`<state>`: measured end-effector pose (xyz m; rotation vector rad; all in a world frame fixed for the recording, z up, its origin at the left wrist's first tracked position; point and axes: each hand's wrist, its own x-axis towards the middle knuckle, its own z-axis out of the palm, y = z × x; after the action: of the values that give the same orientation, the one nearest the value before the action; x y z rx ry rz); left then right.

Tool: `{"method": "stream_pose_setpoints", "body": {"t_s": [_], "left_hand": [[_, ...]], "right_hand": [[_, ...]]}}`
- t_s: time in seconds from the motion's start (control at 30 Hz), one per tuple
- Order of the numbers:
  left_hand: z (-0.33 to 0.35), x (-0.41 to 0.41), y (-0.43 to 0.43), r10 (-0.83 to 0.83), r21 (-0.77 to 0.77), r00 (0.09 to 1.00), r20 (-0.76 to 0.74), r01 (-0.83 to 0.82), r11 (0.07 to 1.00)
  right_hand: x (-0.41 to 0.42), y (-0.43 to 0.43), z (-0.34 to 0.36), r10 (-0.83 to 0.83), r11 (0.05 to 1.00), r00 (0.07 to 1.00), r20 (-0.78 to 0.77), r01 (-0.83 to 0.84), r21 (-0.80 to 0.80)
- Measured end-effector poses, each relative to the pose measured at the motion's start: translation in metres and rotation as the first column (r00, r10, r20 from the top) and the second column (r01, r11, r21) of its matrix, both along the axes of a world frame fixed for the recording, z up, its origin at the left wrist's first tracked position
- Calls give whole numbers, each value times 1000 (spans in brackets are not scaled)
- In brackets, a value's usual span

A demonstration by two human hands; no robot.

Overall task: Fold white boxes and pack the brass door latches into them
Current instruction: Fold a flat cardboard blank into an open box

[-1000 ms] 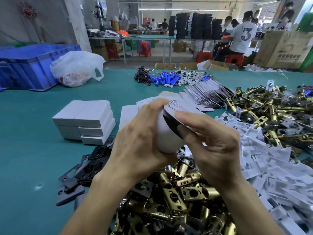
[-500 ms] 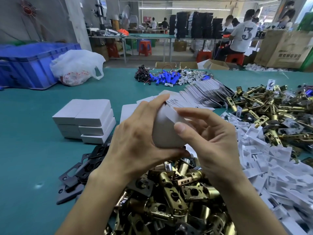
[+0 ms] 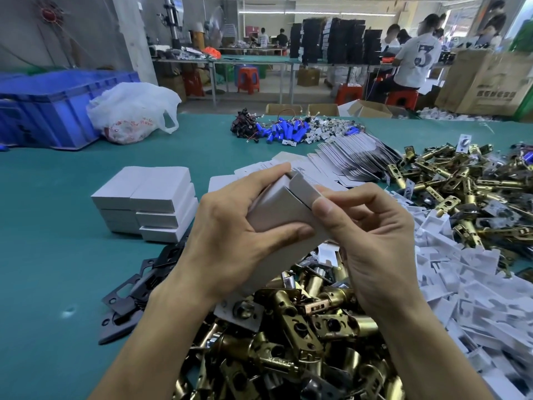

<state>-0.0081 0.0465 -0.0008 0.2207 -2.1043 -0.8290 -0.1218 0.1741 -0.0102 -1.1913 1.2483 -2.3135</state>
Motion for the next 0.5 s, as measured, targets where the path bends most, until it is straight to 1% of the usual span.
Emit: {"method": "stream_pose_setpoints", "body": {"t_s": [0.2, 0.37, 0.5], "left_hand": [[-2, -1, -1, -24, 46, 1000, 2, 24, 999], [-2, -1, -1, -8, 39, 1000, 12, 7, 999], [-3, 0, -2, -2, 59, 1000, 22, 0, 998]], "right_hand": [[1, -1, -1, -92, 996, 995, -29, 92, -3], [9, -5, -3, -220, 975, 974, -52, 218, -37], [9, -5, -5, -216, 976, 972, -89, 215, -24]]}}
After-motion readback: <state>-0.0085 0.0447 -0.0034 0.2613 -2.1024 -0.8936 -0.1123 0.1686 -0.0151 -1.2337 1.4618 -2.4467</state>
